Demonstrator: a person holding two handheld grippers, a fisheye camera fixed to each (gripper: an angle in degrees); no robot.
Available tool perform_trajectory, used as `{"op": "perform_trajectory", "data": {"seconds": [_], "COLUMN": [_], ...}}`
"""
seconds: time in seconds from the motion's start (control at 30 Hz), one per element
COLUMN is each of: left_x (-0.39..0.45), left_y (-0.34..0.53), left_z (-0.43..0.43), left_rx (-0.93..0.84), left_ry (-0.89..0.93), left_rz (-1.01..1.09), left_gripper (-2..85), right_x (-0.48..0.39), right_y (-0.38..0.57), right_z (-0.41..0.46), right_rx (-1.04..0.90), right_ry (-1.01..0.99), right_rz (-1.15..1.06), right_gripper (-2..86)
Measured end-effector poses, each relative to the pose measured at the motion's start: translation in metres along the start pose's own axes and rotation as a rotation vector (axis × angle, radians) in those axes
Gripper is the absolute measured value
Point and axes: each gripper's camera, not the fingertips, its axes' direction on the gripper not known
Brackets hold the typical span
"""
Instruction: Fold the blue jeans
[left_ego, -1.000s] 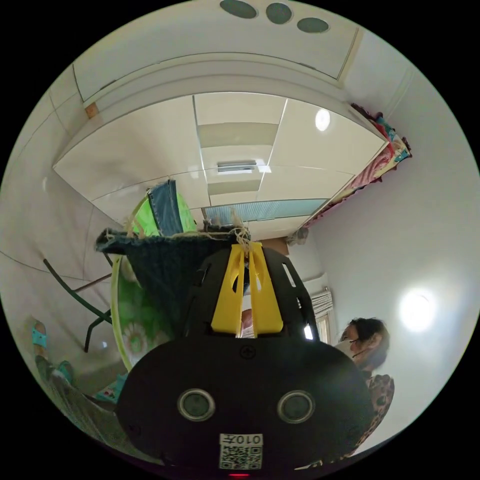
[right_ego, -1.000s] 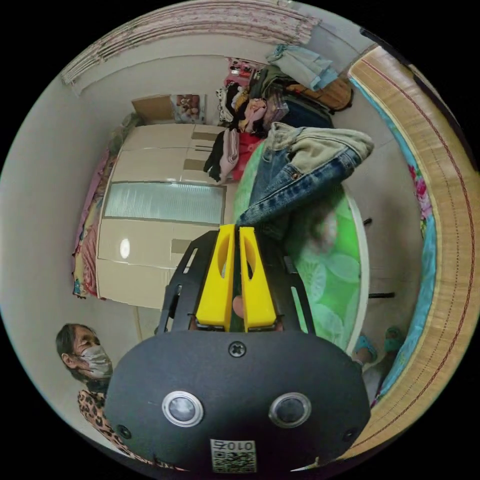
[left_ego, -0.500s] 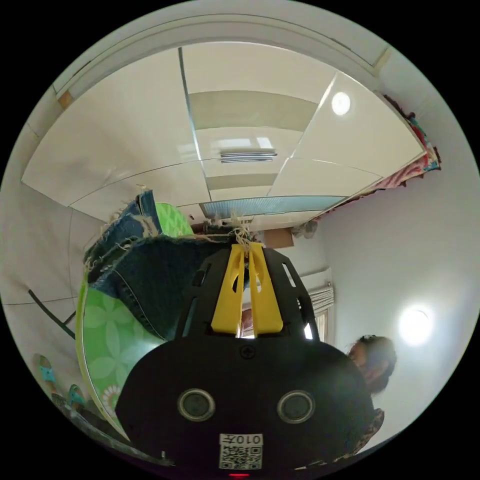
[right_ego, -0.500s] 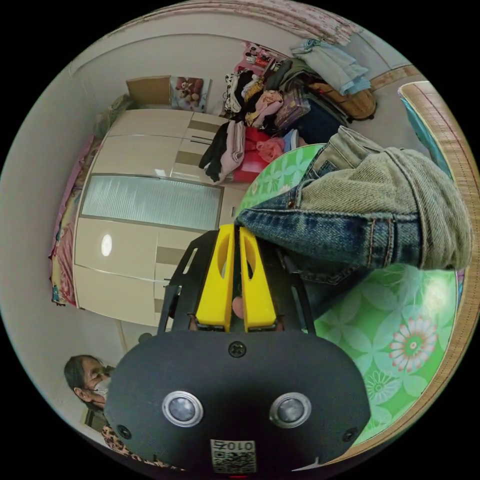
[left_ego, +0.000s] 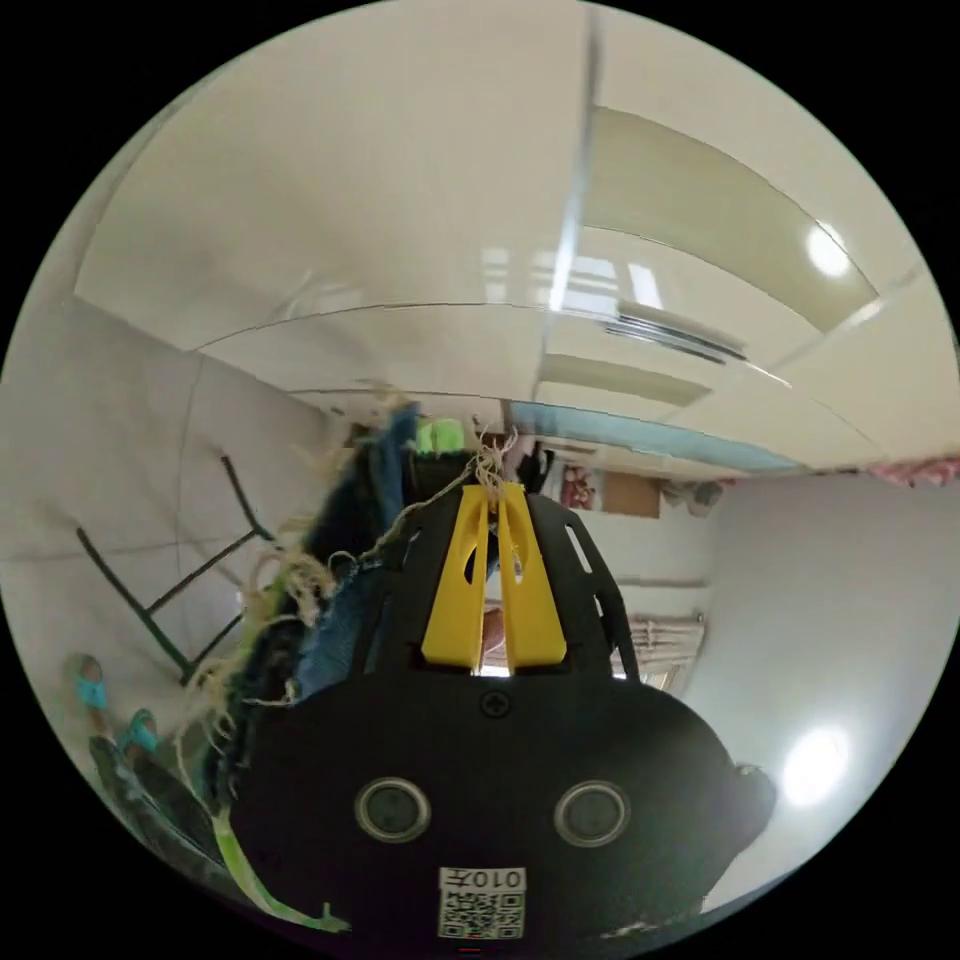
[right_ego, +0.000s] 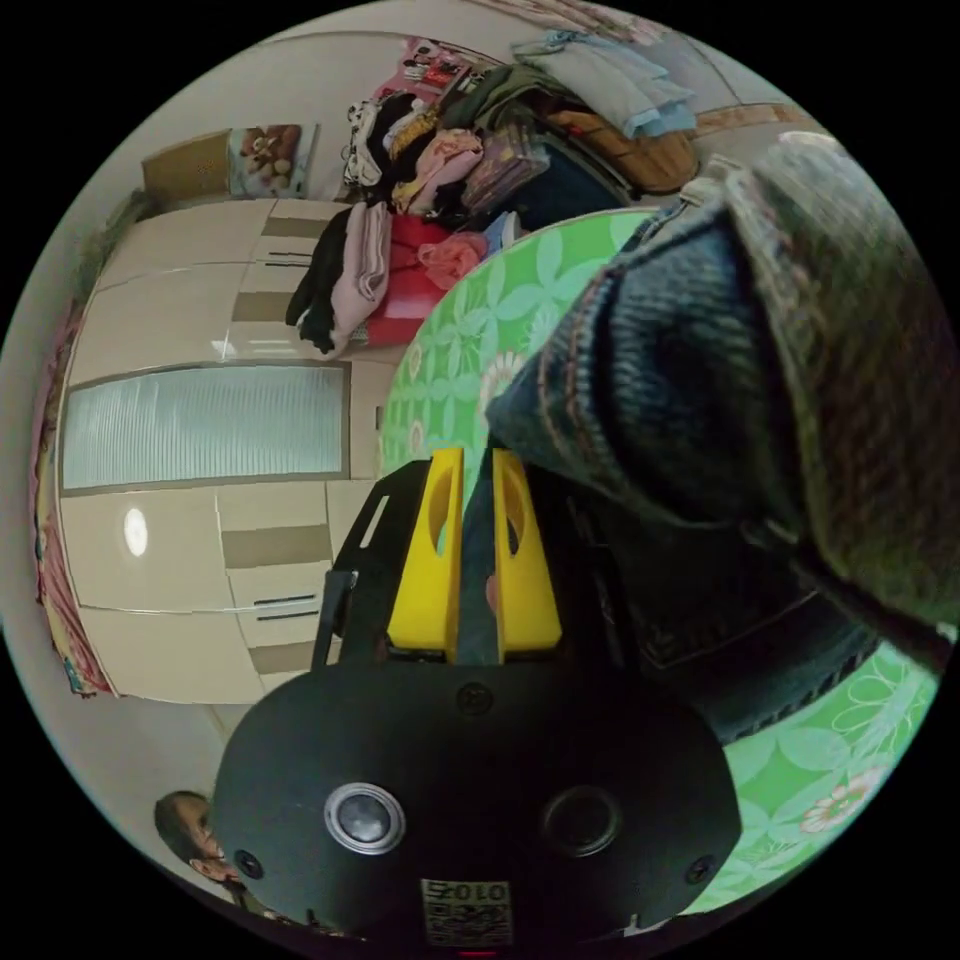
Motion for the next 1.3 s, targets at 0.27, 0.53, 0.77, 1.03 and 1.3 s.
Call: {"op": "perform_trajectory", "data": {"seconds": [0.27, 0.53, 0.77, 1.03, 1.3], "left_x": [0.006, 0.017, -0.018, 0.014, 0.035], "left_y": [-0.007, 0.071, 0.089, 0.082, 0.069], "left_z": [-0.016, -0.096, -0.072, -0.017, -0.031], "left_rx": [-0.043, 0.256, 0.178, 0.091, 0.198], "left_ry": [0.138, -0.184, -0.316, -0.436, -0.500], "left_rz": [0.218, 0.436, 0.329, 0.414, 0.296], "left_gripper": [0.2, 1.5, 10.1, 4.4, 0.2], "right_x": [0.001, 0.058, 0.069, 0.049, 0.028], "right_y": [-0.001, 0.111, 0.138, 0.121, 0.176], "right_z": [-0.027, -0.104, -0.083, -0.050, -0.046], "right_rx": [0.076, 0.282, 0.202, 0.177, -0.006], "right_ry": [-0.070, 0.048, 0.029, 0.044, -0.002], "right_rz": [-0.066, -0.001, 0.020, 0.032, -0.046], "right_gripper": [6.6, 7.7, 13.1, 8.3, 4.4]}}
